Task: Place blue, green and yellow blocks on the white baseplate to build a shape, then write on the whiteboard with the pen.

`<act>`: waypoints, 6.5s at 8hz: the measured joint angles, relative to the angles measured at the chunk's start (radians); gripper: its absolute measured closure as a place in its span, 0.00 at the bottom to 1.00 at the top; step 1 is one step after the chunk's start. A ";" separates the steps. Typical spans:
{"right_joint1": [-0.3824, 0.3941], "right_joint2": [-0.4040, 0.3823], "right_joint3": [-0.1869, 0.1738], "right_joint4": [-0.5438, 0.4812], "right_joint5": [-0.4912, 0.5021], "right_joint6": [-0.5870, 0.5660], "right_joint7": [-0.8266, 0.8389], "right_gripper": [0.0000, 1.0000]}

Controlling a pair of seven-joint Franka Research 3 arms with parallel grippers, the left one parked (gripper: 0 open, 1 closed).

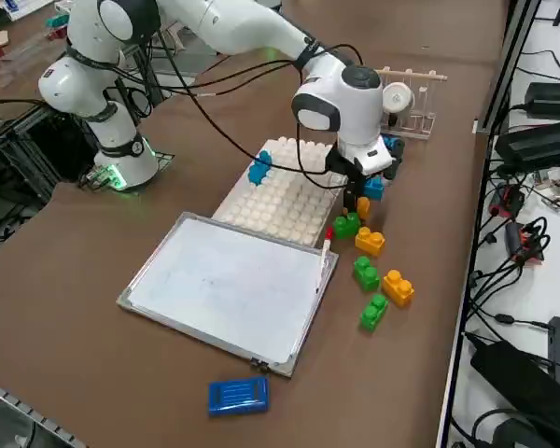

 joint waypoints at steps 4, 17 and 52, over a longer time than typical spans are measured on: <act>0.013 0.003 -0.015 0.008 -0.001 0.000 0.000 0.46; 0.020 -0.131 -0.016 -0.012 -0.028 -0.201 -0.187 0.59; 0.197 -0.643 -0.011 -0.947 -0.025 0.338 0.214 0.59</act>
